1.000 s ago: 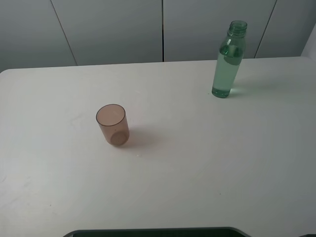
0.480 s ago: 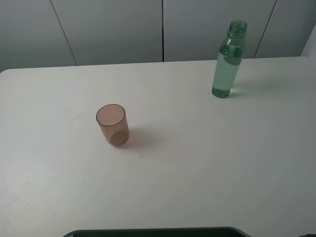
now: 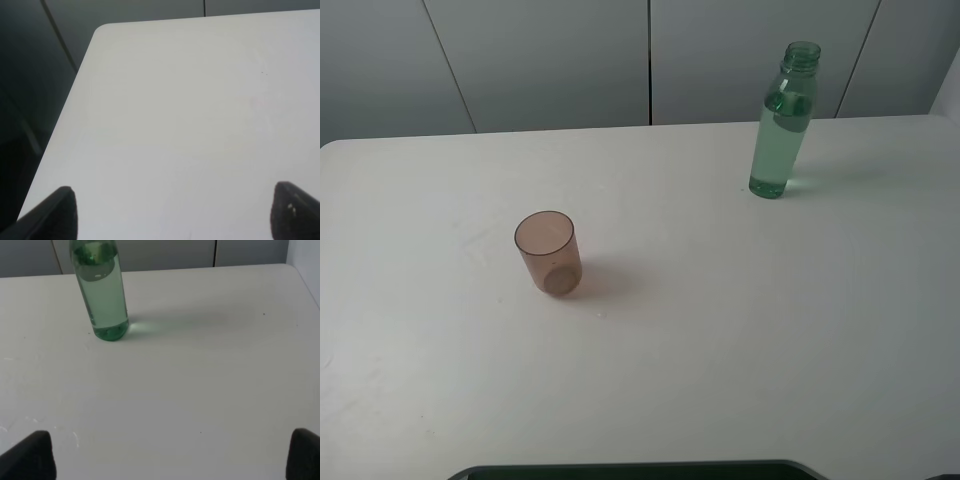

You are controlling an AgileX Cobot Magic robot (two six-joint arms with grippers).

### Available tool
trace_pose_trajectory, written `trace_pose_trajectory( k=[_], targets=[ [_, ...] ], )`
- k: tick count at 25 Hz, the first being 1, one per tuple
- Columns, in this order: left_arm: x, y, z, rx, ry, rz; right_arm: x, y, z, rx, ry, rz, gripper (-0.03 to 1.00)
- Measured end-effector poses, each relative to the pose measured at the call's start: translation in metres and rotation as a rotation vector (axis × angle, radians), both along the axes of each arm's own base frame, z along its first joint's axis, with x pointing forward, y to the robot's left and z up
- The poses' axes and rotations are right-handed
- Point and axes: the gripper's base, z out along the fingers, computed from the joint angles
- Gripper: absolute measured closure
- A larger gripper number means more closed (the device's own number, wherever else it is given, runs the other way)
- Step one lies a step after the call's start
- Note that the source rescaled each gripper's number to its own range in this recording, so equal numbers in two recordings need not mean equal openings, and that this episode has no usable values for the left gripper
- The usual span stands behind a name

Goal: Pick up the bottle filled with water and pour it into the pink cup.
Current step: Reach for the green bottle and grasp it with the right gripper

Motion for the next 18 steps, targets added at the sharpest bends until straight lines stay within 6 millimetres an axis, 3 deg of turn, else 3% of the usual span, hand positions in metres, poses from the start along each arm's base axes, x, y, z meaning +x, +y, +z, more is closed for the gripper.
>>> trace_pose_trajectory(
  k=[11,18],
  targets=[
    [0.000,0.000,0.000,0.000,0.000,0.000,-0.001,-0.001,0.003,0.010,-0.011,-0.014,-0.03],
    [0.000,0.000,0.000,0.000,0.000,0.000,-0.008,-0.001,0.034,0.003,-0.192,-0.012,-0.03]
  ],
)
